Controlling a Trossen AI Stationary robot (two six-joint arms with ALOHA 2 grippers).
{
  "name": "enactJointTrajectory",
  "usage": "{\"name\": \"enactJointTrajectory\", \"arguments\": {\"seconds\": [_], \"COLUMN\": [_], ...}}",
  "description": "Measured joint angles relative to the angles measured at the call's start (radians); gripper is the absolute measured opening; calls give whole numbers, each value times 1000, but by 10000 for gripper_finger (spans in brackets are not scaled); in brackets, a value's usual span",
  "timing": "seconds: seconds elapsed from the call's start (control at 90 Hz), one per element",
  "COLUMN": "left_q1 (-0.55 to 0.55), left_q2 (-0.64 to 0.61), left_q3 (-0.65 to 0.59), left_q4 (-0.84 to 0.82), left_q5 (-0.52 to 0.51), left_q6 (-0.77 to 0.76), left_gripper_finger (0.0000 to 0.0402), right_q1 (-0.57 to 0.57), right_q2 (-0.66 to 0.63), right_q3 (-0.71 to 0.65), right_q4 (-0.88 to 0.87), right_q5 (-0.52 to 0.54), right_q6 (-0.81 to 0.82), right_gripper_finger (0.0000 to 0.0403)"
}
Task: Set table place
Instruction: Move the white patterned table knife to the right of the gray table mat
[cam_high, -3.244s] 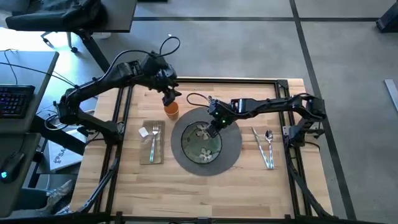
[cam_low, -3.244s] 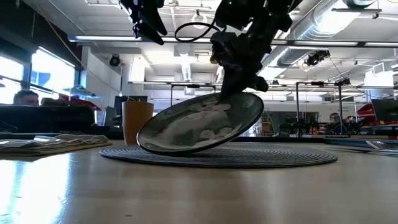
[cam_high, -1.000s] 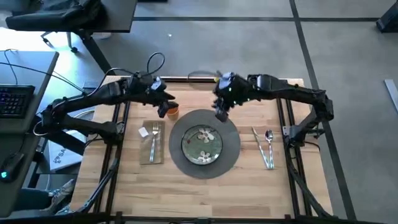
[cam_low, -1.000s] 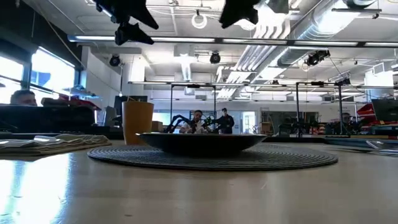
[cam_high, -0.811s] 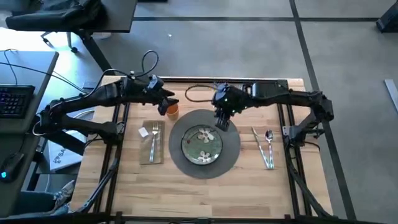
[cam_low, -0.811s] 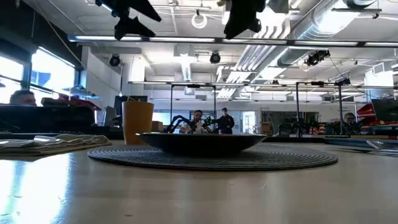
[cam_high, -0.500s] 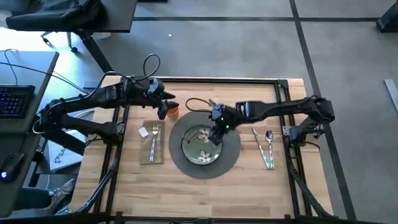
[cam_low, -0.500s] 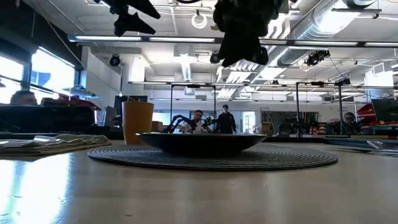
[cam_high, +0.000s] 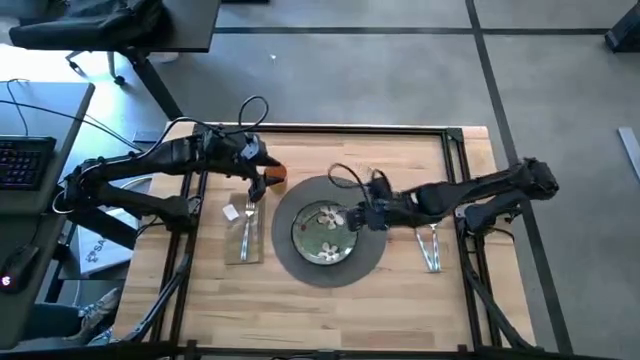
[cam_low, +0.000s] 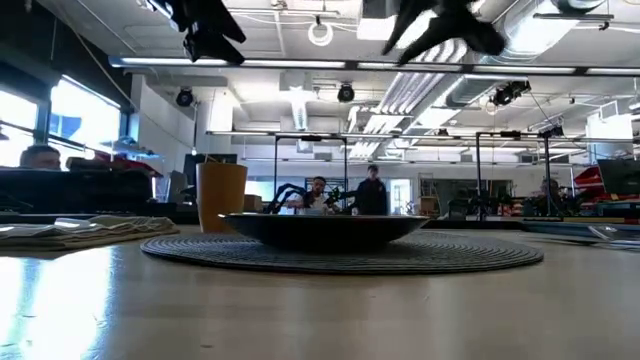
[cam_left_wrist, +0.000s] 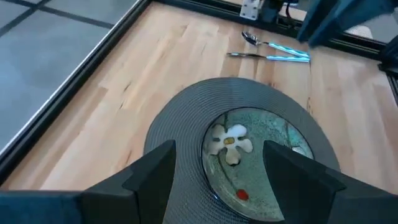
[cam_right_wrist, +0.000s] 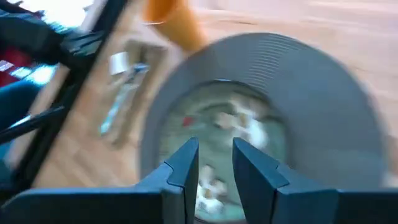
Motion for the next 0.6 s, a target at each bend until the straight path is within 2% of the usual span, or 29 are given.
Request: {"name": "enactJointTrajectory", "arguments": {"seconds": [0.122, 0.222, 0.344, 0.411, 0.6], "left_q1": [0, 0, 0, 1, 1], "left_q2": [0, 0, 0, 0, 0], "left_q3": [0, 0, 0, 0, 0], "left_q4": [-1, 0, 9, 10, 11], "left_q5": [0, -3, -10, -14, -32], "left_q6": [14, 14, 12, 1, -18], "left_gripper_finger": [223, 223, 223, 223, 223], "right_q1": [99, 168, 181, 147, -34], "right_q2": [-7, -12, -52, -92, -253], "right_q3": [0, 0, 0, -3, -89], "right_q4": [-216, -403, -616, -660, -604], "right_q5": [23, 107, 160, 112, -85], "right_q6": [230, 472, 697, 666, 289], "right_gripper_finger": [76, 76, 76, 76, 76]}}
